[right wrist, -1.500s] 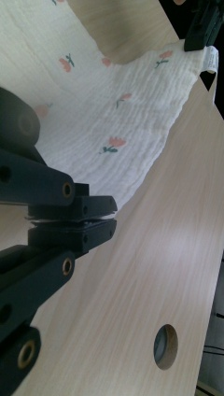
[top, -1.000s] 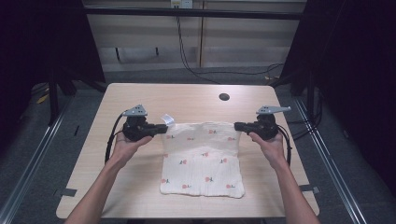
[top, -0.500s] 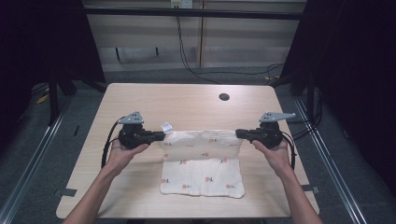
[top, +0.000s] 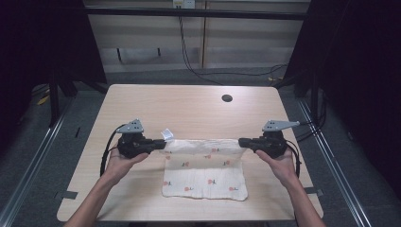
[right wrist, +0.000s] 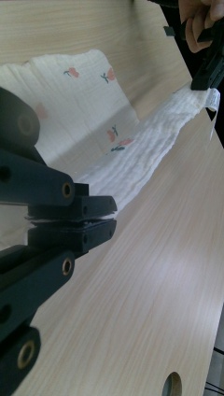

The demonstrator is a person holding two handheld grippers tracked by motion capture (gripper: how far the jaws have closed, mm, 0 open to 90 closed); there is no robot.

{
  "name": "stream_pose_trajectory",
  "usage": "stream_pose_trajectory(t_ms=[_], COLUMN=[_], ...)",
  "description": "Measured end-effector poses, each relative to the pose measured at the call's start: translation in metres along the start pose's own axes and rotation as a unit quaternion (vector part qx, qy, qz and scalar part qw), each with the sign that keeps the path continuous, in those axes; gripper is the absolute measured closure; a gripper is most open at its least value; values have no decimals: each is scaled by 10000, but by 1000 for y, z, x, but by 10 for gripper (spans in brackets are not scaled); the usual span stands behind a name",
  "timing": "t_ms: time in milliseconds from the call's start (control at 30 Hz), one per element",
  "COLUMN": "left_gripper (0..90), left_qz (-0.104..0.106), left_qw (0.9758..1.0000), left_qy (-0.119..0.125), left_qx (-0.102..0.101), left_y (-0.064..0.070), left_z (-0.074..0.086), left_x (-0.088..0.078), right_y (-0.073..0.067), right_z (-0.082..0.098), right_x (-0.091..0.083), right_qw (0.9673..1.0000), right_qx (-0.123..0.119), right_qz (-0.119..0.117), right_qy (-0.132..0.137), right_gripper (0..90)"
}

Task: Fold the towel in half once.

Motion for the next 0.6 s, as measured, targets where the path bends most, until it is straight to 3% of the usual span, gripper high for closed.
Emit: stream_pose_trajectory(t_ms=[600], left_gripper=[855], left_qz=[166], left_qw=[9997], left_qy=[-167], left_qx=[42], left_y=[16], left_z=[17], left_x=[-3], right_y=[-19], right_z=[14], right_x=[-6], right_qw=[9998], right_qx=[-114], right_qz=[-93], right_qy=[-128], right_gripper=[874])
Point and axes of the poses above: each handheld gripper's, and its own axes: x roughly forward along the jaws, z roughly out of its underside, y roughly to its right, the point moved 2 cm from there along x, roughly forward along the jaws, and after that the axes turned 4 degrees about -y, right-handed, at the moved point
